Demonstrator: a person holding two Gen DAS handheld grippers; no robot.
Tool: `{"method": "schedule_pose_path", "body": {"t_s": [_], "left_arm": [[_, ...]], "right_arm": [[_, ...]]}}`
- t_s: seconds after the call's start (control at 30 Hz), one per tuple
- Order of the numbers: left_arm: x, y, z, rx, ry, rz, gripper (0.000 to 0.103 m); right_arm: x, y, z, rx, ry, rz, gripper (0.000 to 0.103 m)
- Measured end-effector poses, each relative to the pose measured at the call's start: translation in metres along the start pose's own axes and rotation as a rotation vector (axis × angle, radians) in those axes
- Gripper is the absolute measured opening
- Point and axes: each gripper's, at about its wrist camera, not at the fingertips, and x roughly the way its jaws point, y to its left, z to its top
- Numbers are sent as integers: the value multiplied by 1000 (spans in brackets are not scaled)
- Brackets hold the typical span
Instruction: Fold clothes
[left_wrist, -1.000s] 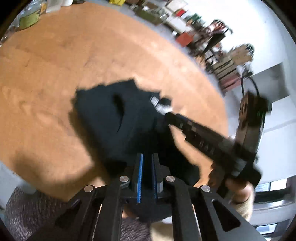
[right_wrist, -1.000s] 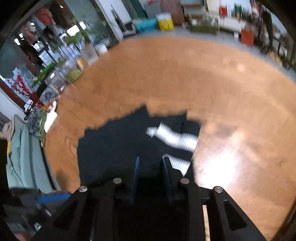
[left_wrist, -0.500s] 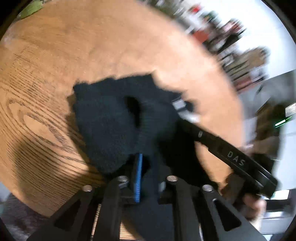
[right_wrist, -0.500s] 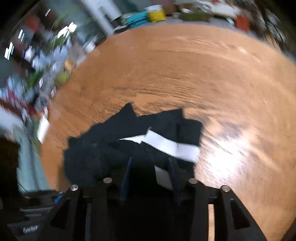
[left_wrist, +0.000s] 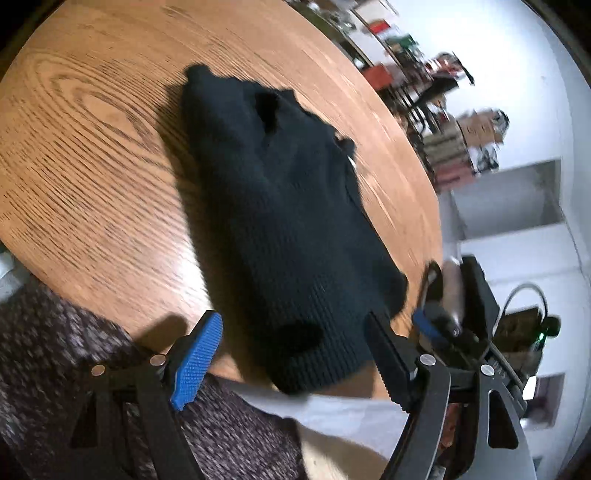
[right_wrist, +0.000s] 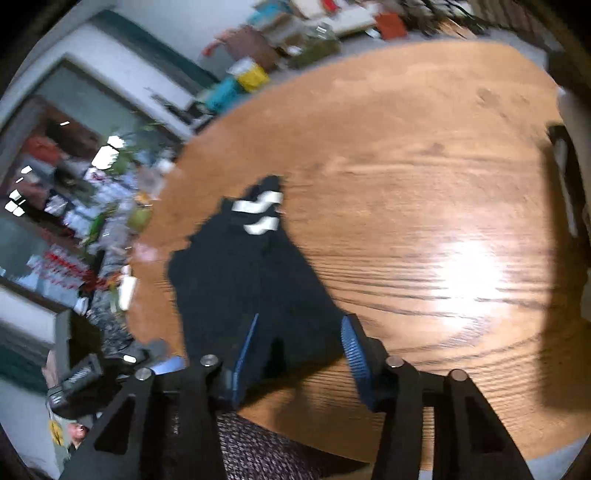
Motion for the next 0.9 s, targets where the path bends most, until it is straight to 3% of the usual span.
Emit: {"method": "schedule_pose_path", "body": {"t_s": [0.07,0.17,0.3,0.53,0.63,0.8,0.9], "left_arm": [[-2,-1,0,-8,-4,-26,79],[-9,7,-3,-93,-36,-72,79],[-9,22,-7,-207,-50,-139,79],[25,14,-10,-261,12,-104,79],[31,13,-13,-297,27,-106,79],[25,17,-9,-320,-3,-106,79],[19,22,-9,-340,-27,-98,79]], "right_arm": [[13,9,-2,-9,8,12,50],[45,7,-3,29,84,-92,50],[57,3,-4,74,126,-119,56],[30,12,-20,54,87,-27,66],[22,20,-30,33,84,63,66],[41,34,-36,24,137,211,67],[68,37,-40,55,202,247,65]]}}
